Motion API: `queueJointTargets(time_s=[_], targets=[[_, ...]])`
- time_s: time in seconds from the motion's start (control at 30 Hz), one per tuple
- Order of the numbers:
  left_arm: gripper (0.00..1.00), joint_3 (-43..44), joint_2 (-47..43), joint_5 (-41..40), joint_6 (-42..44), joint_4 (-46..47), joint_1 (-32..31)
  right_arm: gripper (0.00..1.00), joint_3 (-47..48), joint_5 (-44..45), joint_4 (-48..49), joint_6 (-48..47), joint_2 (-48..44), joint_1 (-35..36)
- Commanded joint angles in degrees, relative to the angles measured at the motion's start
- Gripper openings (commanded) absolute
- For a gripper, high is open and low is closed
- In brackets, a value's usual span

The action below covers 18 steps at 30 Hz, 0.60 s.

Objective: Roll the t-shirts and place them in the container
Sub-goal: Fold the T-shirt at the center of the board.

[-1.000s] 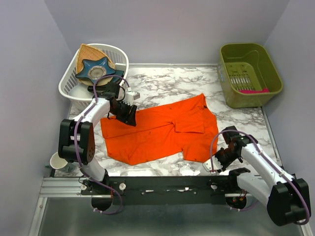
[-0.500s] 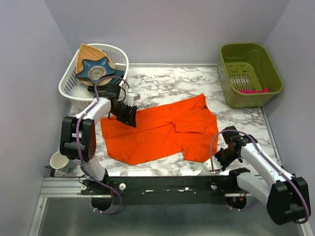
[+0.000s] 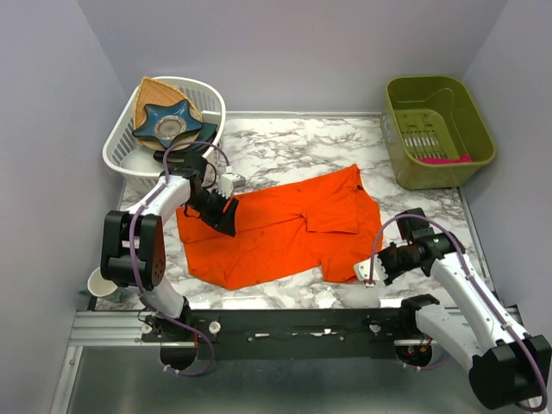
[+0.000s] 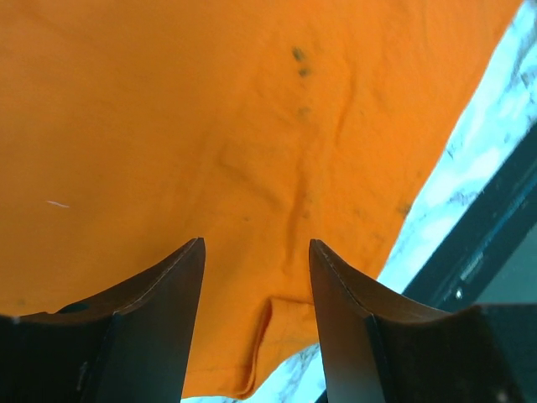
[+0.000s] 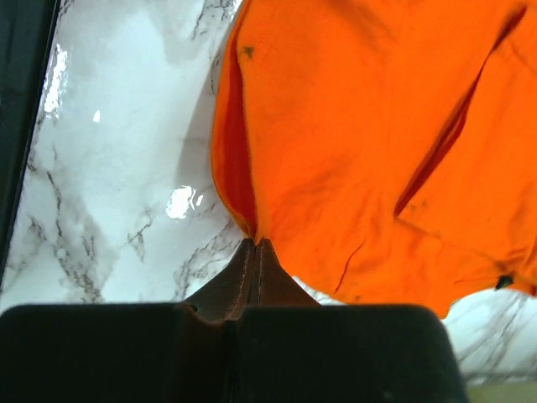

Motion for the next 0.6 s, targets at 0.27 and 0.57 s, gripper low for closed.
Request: queueJointTargets(time_s=[0.27, 0.57], targets=[[0.58, -5.06, -3.97, -5.92, 16.38, -12.43, 0.98, 0.01, 0.5, 1.77, 3.07, 21.86, -3.26, 1.9], [0.58, -7.25, -0.9, -5.4, 16.91, -15.86, 2.48, 0.01, 1.64, 1.68, 4.91, 22.91, 0.52, 2.43]])
